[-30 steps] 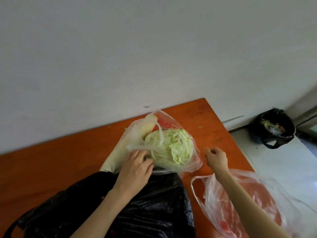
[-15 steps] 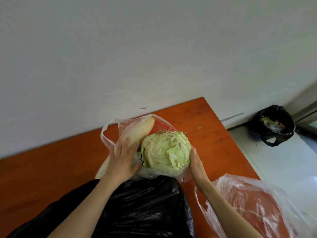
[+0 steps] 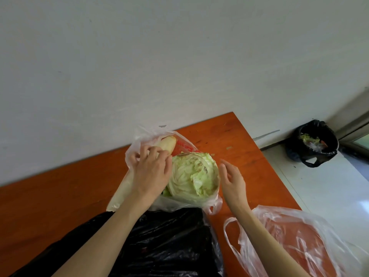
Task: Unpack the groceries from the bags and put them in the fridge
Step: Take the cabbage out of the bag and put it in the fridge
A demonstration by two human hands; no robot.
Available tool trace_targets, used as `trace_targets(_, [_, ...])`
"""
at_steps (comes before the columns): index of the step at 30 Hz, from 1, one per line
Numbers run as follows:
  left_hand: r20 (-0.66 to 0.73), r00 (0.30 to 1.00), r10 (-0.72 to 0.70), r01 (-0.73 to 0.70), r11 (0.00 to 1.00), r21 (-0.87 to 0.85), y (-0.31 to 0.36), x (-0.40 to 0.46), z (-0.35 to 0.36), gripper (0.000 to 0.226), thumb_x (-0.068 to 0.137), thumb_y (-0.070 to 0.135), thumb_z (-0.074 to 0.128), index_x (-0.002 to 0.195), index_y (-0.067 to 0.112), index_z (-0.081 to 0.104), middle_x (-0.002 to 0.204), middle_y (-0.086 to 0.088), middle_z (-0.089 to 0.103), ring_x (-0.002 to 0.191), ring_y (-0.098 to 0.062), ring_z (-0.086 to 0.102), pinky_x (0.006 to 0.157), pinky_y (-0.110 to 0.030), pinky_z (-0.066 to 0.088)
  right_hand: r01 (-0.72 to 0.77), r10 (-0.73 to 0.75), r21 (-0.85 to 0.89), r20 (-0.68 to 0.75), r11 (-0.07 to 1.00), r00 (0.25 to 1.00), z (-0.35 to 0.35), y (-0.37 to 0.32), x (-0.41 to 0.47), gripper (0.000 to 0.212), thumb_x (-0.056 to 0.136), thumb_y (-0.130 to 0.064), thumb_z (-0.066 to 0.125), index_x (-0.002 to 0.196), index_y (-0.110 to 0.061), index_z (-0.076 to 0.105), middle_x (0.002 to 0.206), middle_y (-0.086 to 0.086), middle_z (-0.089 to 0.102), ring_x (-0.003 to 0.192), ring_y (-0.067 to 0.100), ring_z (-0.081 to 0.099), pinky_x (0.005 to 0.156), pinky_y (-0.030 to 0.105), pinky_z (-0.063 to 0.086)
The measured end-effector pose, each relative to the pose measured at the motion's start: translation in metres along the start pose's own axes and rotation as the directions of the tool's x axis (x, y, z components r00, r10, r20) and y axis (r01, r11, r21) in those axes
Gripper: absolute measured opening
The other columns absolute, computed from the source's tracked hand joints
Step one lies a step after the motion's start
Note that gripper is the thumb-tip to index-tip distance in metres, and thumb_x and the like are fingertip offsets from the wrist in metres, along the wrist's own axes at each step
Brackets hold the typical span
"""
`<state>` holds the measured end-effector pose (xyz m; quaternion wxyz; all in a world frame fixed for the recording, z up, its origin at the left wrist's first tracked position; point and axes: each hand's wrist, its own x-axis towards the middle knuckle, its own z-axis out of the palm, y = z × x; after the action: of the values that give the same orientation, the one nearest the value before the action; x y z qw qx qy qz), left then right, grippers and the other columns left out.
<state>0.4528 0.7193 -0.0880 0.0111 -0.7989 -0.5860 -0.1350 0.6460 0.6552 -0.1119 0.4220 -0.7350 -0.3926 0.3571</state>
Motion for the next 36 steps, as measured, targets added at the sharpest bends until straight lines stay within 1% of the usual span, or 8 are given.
trace_targets(6, [-0.037,0.992,0.122,-0.122,0.992,0.022,0.041,0.03,-0.011,0.025,0.09,0.025,0.044,0.093,0.018,0.068,0.101,0.002,0.066,0.1,-0.022,0.045,0.074,-0.036,0.024,0.077,-0.046,-0.106,0.269,0.991,0.962,0.019,-0.001,-0.012,0.095,0.073,-0.076,0.047,0.148,-0.024,0.023,0.155,-0.009,0.018,0.14,0.008,0.019,0.115,0.04,0.028])
trace_targets(11, [-0.327,0.876,0.356,-0.383,0.924,-0.02,0.058,0.035,-0.025,0.026,0.089,0.02,0.044,0.098,0.016,0.068,0.104,0.002,0.066,0.111,-0.018,0.046,0.09,-0.038,0.026,0.113,-0.078,-0.144,0.226,0.983,0.971,0.024,0.004,-0.013,0.087,0.078,-0.057,0.061,0.147,-0.023,0.02,0.156,-0.008,0.013,0.143,0.006,0.011,0.115,0.027,0.016])
trace_targets(13, [-0.298,0.866,0.401,-0.456,0.877,-0.148,0.065,0.042,-0.029,0.026,0.091,0.017,0.043,0.103,0.013,0.066,0.105,0.001,0.065,0.109,-0.016,0.05,0.096,-0.036,0.031,0.131,-0.101,-0.133,0.214,0.982,0.972,0.024,0.004,-0.014,0.087,0.077,-0.058,0.06,0.146,-0.022,0.023,0.156,-0.006,0.016,0.143,0.006,0.012,0.116,0.026,0.015])
trace_targets(16, [0.202,0.948,0.247,-0.131,0.877,-0.462,0.057,0.052,-0.007,0.03,0.097,0.019,0.037,0.115,0.012,0.061,0.117,-0.003,0.058,0.112,-0.014,0.05,0.099,-0.029,0.038,0.117,-0.094,-0.105,0.202,0.988,0.975,0.023,0.004,-0.014,0.089,0.072,-0.061,0.058,0.144,-0.018,0.028,0.154,-0.004,0.019,0.142,0.006,0.014,0.117,0.028,0.017])
trace_targets(20, [0.62,0.782,0.068,0.238,0.886,-0.398,0.025,0.049,0.029,0.053,0.09,0.053,0.024,0.106,0.016,0.059,0.121,-0.01,0.058,0.113,-0.025,0.051,0.099,-0.044,0.039,0.08,-0.063,-0.071,0.217,0.994,0.974,0.023,0.005,-0.016,0.086,0.075,-0.055,0.064,0.145,-0.021,0.027,0.155,-0.007,0.013,0.142,0.006,0.013,0.116,0.03,0.02])
trace_targets(25, [0.712,0.701,0.026,0.376,0.835,-0.401,0.024,0.053,0.031,0.074,0.083,0.072,0.019,0.137,0.026,0.039,0.144,0.001,0.042,0.128,-0.02,0.041,0.108,-0.046,0.031,0.072,-0.056,-0.061,0.226,0.995,0.972,0.022,0.004,-0.016,0.085,0.076,-0.055,0.064,0.145,-0.022,0.026,0.156,-0.007,0.013,0.142,0.004,0.01,0.113,0.023,0.015])
trace_targets(30, [0.76,0.647,-0.059,0.52,0.763,-0.384,0.024,0.046,0.028,0.069,0.085,0.071,0.027,0.136,0.027,0.042,0.143,0.001,0.043,0.126,-0.021,0.043,0.106,-0.045,0.034,0.052,-0.039,-0.041,0.263,0.998,0.964,0.017,0.002,-0.019,0.098,0.07,-0.066,0.061,0.148,-0.027,0.015,0.157,-0.011,0.013,0.143,0.005,0.011,0.118,0.034,0.02])
trace_targets(36, [0.65,0.756,-0.076,0.482,0.737,-0.474,0.026,0.011,0.01,0.069,0.086,0.068,0.032,0.138,0.024,0.038,0.141,0.002,0.042,0.13,-0.017,0.038,0.109,-0.039,0.031,-0.09,0.019,0.27,0.252,0.959,0.968,0.008,0.01,-0.032,0.087,0.07,-0.076,0.052,0.142,-0.047,0.014,0.151,-0.024,0.018,0.138,-0.003,0.022,0.111,0.024,0.028])
